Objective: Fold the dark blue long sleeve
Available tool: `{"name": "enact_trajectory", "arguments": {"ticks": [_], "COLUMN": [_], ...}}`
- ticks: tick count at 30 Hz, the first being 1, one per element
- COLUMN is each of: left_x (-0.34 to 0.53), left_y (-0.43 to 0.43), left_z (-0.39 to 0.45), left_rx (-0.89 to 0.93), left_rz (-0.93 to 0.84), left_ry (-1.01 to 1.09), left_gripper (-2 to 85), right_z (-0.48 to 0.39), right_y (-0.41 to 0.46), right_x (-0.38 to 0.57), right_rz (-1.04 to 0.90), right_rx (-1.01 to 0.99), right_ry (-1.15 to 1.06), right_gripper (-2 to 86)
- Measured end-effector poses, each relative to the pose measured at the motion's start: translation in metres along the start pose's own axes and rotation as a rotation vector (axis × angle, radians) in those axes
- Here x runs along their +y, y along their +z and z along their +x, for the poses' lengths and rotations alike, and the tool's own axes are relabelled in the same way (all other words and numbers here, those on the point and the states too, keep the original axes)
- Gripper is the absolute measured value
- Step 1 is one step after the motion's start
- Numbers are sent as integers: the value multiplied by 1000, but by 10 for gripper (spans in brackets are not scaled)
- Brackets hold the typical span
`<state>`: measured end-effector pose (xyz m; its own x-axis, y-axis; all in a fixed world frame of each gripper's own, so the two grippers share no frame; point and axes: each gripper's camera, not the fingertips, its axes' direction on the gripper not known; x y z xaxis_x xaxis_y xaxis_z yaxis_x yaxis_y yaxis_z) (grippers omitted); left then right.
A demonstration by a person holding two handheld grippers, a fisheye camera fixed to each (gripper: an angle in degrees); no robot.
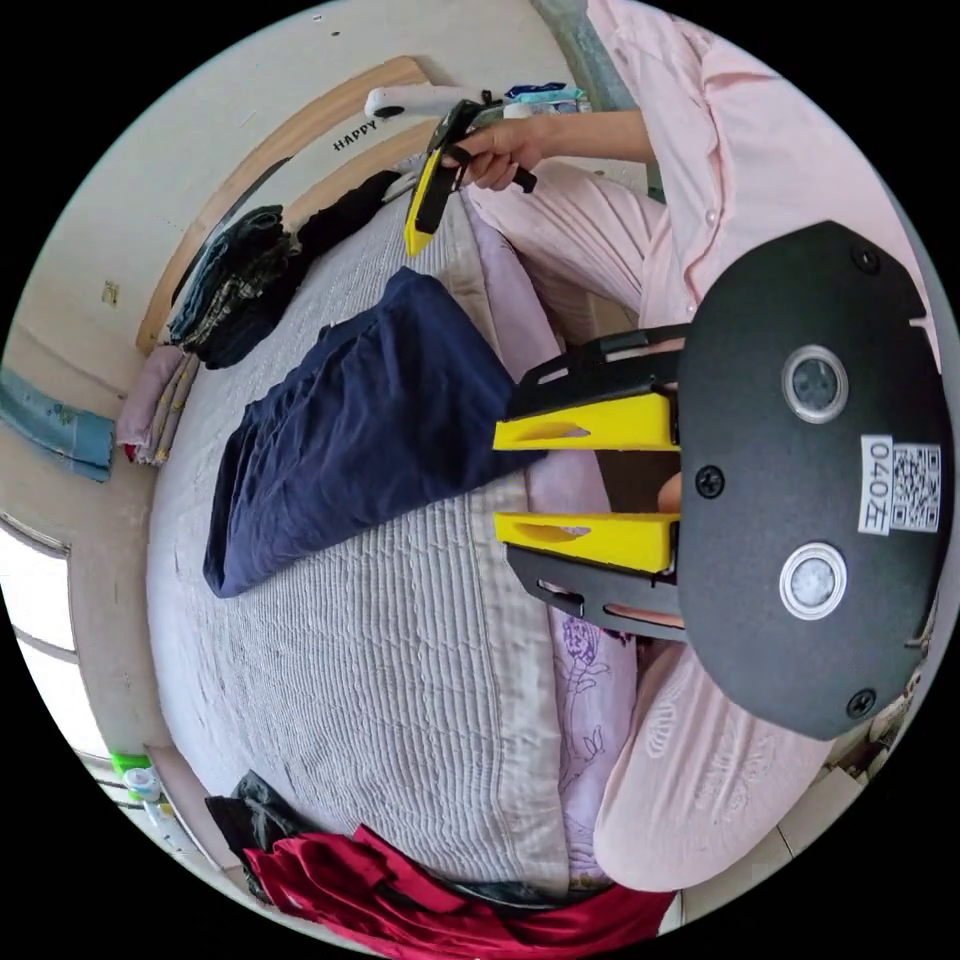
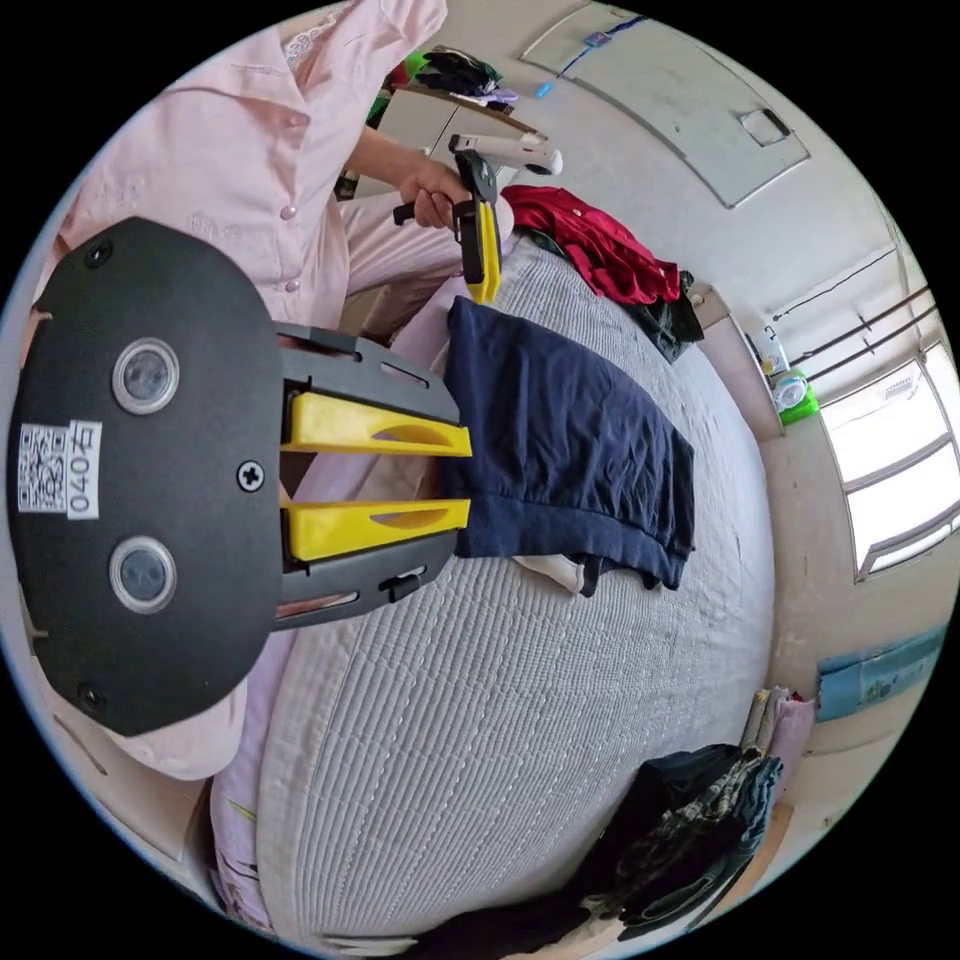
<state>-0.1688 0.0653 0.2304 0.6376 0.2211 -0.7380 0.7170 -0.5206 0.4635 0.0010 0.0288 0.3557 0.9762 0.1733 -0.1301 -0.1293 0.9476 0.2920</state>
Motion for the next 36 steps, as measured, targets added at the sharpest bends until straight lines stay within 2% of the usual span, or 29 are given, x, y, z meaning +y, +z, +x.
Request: {"name": "enact_trajectory", "arguments": {"ticks": [3, 14, 22, 28, 31, 34, 36], "left_x": [4, -2, -2, -5, -5, -5, -5], "left_y": [3, 34, 42, 47, 49, 50, 51], "left_z": [-17, -40, -54, -67, -68, -70, -73], "left_rx": [44, 133, 160, 197, 182, 175, 179], "left_rz": [16, -59, -83, -96, -96, -93, -91], "left_ry": [-45, -74, -43, -39, -23, -16, -18], "left_gripper": [77, 76, 49, 46, 45, 44, 44], "right_z": [16, 91, 129, 147, 144, 143, 141], "right_y": [-12, 22, 14, 16, 14, 17, 20], "right_x": [1, -3, 4, 0, -3, -2, -2], "right_rz": [34, -100, -35, -24, -32, -37, -45], "right_rx": [-15, -212, -243, -293, -250, -327, -268], "right_ry": [34, 263, 384, 417, 387, 370, 360], "right_gripper": [84, 117, 122, 139, 134, 123, 123]}}
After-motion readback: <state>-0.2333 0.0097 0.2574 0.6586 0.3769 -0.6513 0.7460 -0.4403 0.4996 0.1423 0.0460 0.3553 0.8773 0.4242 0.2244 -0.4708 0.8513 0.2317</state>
